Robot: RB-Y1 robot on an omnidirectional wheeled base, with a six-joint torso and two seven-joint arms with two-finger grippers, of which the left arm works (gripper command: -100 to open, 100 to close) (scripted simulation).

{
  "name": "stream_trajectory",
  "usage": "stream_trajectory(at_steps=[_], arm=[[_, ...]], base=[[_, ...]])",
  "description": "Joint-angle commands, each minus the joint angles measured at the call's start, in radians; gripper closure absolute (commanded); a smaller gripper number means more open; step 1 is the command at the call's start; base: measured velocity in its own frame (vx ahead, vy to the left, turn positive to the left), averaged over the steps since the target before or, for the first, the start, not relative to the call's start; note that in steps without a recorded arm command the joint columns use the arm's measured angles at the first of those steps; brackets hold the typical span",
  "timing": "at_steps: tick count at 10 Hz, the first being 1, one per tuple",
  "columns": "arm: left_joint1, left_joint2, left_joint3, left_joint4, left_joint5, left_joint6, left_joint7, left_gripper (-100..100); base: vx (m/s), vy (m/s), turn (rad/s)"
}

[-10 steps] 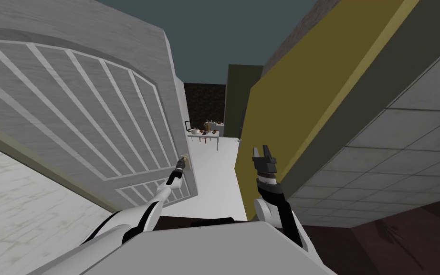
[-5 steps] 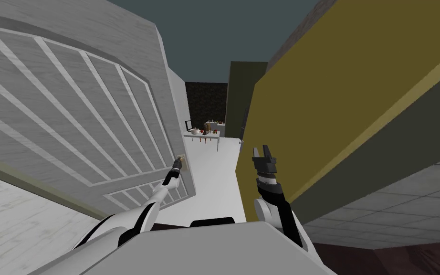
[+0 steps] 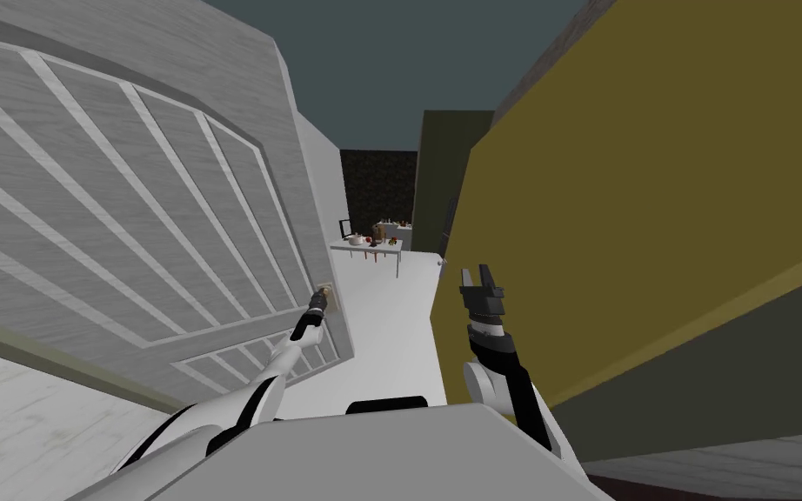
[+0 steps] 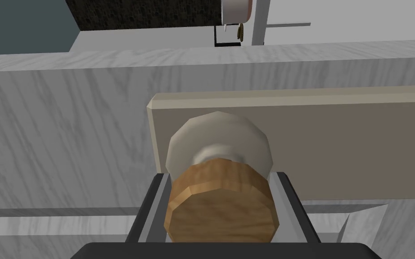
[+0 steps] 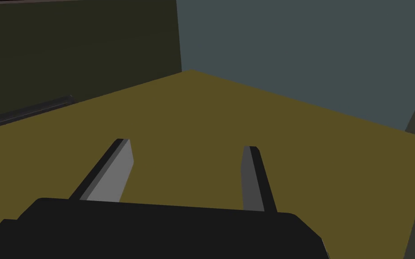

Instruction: Push the door open

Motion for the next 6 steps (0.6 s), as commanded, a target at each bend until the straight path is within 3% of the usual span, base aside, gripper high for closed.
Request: stream_trajectory(at_steps=[1,5,6], arm=[[-0.028,0.016,0.007,0.050,0.003,-0.029,-0.002,100],[-0.022,0.030,0.034,0.056,0.016,-0.027,-0.014,100],[-0.017,0.025,0.030,0.061,0.014,-0.030,-0.013,100]], base=[[0.061,-0.031,0.041],[0.158,-0.062,0.046],[0.073,-0.019,0.030]])
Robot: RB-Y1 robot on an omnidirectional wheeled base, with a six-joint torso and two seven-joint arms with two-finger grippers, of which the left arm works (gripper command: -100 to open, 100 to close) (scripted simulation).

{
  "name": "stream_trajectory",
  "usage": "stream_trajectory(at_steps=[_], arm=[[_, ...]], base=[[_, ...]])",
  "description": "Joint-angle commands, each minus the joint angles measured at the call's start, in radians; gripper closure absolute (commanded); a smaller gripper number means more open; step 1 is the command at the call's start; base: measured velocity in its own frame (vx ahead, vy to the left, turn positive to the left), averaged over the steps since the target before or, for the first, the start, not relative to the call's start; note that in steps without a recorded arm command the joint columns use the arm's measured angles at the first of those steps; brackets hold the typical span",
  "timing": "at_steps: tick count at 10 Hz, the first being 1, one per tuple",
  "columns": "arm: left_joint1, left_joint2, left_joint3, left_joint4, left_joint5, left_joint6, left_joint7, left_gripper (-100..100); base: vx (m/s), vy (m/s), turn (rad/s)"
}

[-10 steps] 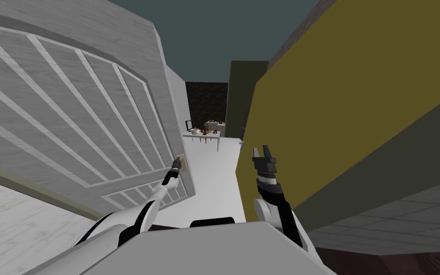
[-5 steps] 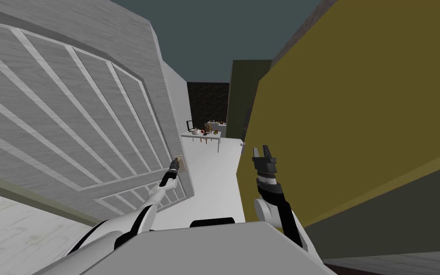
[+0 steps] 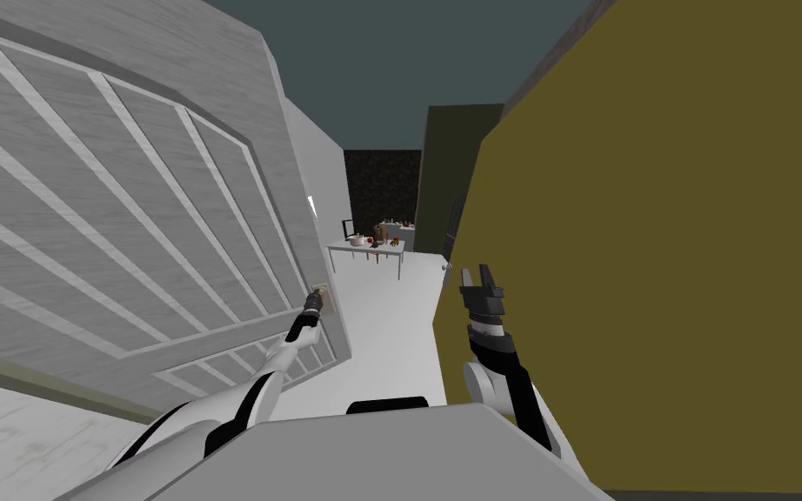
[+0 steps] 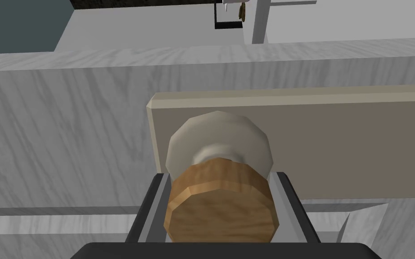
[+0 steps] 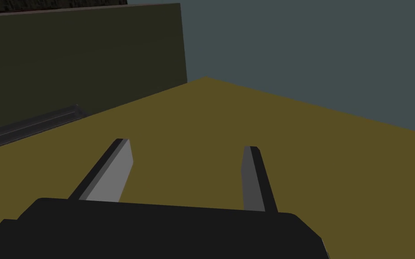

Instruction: Push the door open

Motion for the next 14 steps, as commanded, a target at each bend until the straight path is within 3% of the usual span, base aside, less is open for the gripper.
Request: stream_trajectory(at_steps=[1,12,14], arm=[[-0.002,-0.002,0.015,0.001,0.005,0.000,-0.014,100],[-0.015,-0.012,0.117,0.006,0.038,0.001,-0.108,100],[-0.007,-0.018,0.117,-0.005,0.037,0.006,-0.109,100]], base=[[0.115,0.015,0.081],[0.194,-0.019,0.080],[0.134,-0.059,0.069]])
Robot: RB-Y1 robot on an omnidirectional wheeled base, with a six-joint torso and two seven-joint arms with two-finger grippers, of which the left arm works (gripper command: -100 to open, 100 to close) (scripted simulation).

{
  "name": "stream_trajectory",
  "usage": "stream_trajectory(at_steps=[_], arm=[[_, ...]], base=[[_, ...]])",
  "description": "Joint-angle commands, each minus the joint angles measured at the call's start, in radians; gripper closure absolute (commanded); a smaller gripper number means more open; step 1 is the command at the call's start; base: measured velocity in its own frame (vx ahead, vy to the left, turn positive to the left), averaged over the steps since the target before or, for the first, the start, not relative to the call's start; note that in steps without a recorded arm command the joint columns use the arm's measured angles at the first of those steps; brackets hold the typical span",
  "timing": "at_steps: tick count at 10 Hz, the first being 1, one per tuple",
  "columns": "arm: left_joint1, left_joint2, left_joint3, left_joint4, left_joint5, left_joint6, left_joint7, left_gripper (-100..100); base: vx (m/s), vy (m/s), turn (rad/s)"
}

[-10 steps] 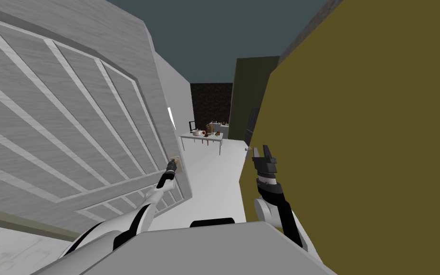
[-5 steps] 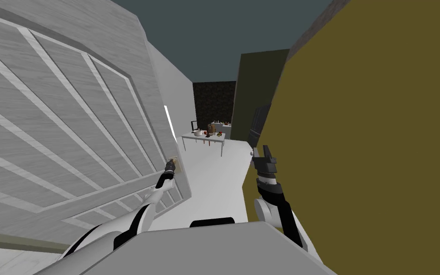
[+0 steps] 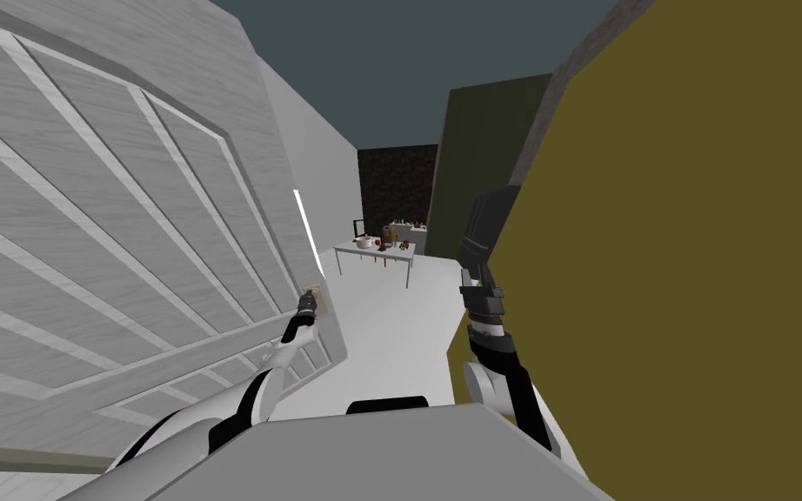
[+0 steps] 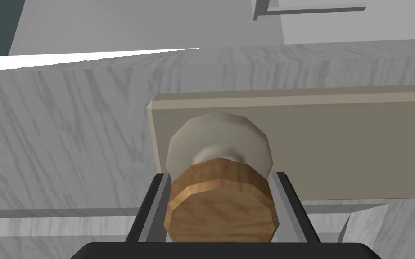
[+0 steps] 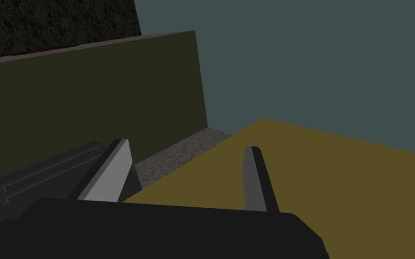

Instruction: Push the door open

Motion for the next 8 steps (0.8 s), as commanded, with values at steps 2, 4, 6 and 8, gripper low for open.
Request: stream_trajectory(at_steps=[2,4,6,8], arm=[[0.005,0.009,0.023,0.002,0.008,-0.001,-0.009,100],[0.010,0.017,0.042,0.004,0.014,-0.003,-0.017,100],[0.015,0.026,0.063,0.006,0.022,-0.004,-0.026,100],[0.020,0.035,0.085,0.008,0.030,-0.005,-0.035,100]], base=[[0.180,-0.003,0.045],[0.175,-0.019,0.044],[0.209,-0.035,0.049],[0.204,-0.008,0.051]])
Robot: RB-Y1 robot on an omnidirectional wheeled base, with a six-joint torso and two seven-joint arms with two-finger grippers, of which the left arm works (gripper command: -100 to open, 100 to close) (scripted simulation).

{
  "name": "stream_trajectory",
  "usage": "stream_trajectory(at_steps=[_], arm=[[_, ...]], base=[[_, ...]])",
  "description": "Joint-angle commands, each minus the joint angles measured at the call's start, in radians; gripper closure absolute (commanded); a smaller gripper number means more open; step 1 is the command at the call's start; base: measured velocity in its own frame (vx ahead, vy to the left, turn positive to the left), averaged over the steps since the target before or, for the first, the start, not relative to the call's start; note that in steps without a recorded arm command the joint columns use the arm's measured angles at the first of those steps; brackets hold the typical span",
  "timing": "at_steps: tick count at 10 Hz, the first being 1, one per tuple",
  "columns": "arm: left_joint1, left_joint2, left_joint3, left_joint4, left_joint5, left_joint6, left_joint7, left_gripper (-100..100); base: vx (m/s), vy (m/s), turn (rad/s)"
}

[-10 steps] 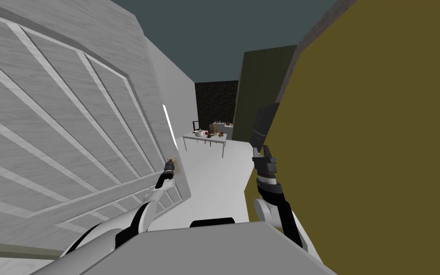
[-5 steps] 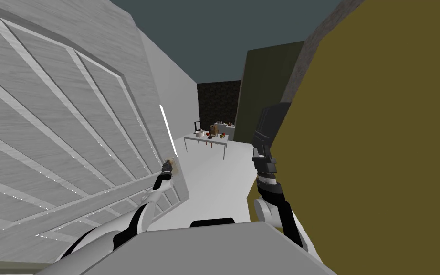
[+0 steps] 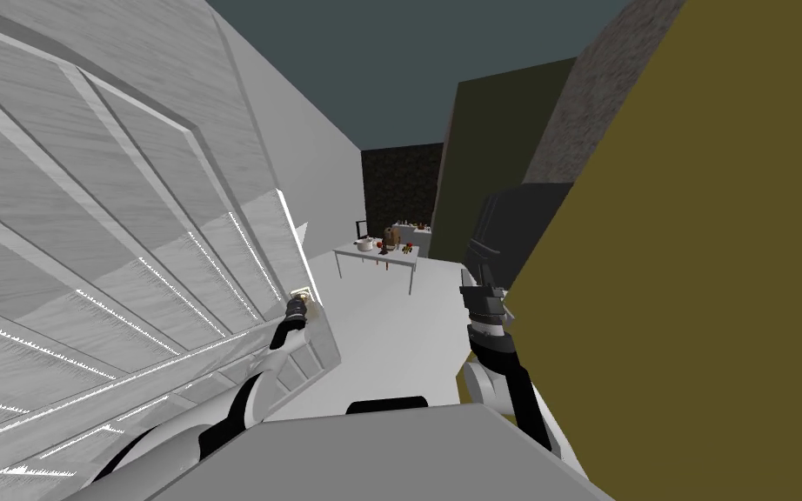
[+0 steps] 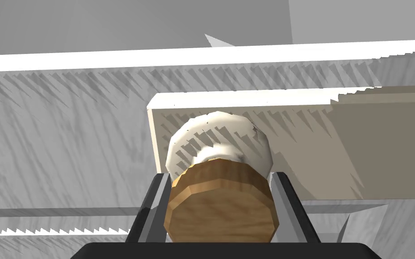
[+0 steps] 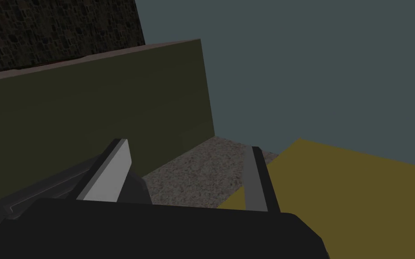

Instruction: Push the door open

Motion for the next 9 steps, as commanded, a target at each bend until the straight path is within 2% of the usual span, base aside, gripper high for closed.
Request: stream_trajectory(at_steps=[1,3,5,6,7,9], arm=[[-0.002,0.017,0.017,0.011,0.006,-0.006,-0.005,100],[0.003,0.027,0.040,0.014,0.014,-0.008,-0.015,100],[0.003,0.027,0.040,0.014,0.014,-0.008,-0.015,100],[0.007,0.033,0.056,0.015,0.019,-0.009,-0.021,100],[0.006,0.029,0.048,0.016,0.017,-0.007,-0.017,100],[0.012,0.040,0.079,0.021,0.026,-0.011,-0.031,100]], base=[[0.216,-0.004,0.053],[0.197,-0.020,0.048],[0.104,-0.019,0.025],[0.117,-0.013,0.021],[0.068,-0.008,0.022],[0.199,-0.009,0.050]])
